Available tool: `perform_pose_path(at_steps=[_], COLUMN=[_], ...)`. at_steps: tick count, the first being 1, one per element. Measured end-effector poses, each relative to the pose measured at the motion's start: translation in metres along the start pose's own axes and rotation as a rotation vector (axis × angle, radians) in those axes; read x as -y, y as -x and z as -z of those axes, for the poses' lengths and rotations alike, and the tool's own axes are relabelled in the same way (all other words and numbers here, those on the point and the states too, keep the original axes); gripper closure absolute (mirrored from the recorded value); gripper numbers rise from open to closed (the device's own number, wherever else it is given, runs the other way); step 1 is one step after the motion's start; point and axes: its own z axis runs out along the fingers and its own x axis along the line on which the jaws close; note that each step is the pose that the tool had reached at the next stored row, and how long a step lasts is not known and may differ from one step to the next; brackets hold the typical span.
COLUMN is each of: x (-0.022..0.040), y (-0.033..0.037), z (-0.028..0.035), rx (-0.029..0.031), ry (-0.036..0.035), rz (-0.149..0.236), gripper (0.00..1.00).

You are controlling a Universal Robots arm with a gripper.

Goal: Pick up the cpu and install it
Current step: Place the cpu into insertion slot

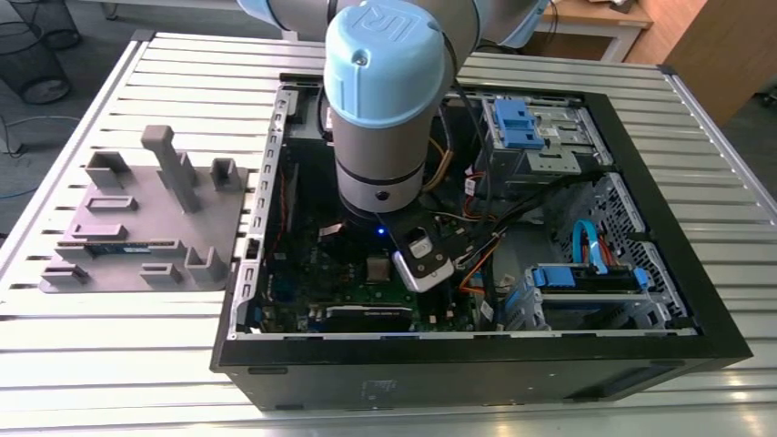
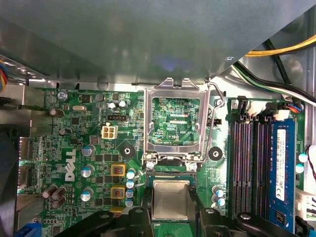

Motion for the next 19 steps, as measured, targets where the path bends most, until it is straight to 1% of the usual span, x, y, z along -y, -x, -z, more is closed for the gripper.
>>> perform_pose_path(at_steps=[4,5,10,19], x=[0.0,0.0,0.0,-0.0005], y=[0.0,0.0,0.0,0.0007], z=[0.0,-0.0001,0.0004,0.0136], rx=[0.0,0.0001,0.0,0.0001], ry=[0.0003,0.0004,0.0001,0.0003], rz=[0.0,0.0,0.0,0.0], gripper=[0.6,0.54,0.54,0.54])
